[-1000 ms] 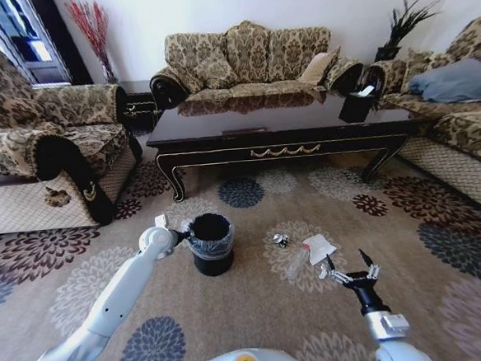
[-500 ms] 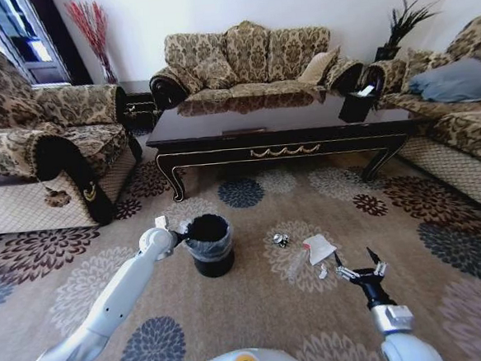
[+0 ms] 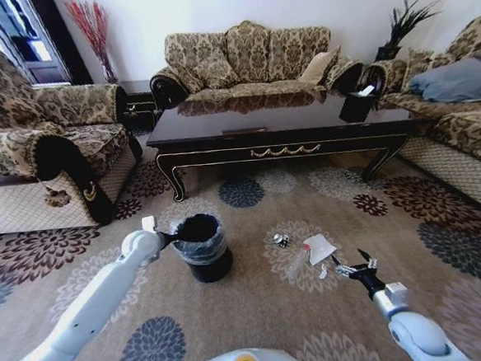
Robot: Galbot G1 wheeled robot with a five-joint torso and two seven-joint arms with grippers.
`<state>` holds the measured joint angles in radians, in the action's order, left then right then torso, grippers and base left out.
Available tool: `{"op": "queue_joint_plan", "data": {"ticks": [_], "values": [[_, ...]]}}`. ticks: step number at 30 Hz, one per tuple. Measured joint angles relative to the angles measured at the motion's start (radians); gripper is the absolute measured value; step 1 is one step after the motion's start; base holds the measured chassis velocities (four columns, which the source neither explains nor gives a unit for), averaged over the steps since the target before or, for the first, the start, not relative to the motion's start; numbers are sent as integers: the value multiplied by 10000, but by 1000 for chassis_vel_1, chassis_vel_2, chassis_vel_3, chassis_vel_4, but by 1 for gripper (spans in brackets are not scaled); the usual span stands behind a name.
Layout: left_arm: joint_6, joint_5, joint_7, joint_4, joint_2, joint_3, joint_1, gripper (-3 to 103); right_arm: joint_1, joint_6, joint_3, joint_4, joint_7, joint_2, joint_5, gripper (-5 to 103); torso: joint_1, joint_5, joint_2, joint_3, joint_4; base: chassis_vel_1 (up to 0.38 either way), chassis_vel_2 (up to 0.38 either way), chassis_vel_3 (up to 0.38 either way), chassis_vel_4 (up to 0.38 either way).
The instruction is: Move to the front of the table and pick up the trash from the floor, then place it into the trash bin.
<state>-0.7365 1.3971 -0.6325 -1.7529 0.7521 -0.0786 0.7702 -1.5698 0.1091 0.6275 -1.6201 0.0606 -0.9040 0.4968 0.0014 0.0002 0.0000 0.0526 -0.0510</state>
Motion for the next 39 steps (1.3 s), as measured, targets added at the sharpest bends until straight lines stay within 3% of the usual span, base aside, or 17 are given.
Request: {"op": "queue_joint_plan", "data": {"ticks": [9, 21, 39], "values": [[-1, 5, 83, -571, -510, -156, 419, 3, 1351, -3, -1293, 1943, 413, 516, 171, 100, 0, -5, 0, 1, -5, 0, 0, 0, 0], [3, 420, -259, -1467, -761, -240, 678, 3, 2790, 171, -2584, 3815, 760, 143, -117, 100, 0, -3, 0, 1, -2, 0, 0, 0, 0], [13, 420, -356, -1507, -856, -131, 858, 3, 4888, 840, -3822, 6902, 1280, -310, -464, 100, 0, -3, 0, 1, -2, 0, 0, 0, 0]]}}
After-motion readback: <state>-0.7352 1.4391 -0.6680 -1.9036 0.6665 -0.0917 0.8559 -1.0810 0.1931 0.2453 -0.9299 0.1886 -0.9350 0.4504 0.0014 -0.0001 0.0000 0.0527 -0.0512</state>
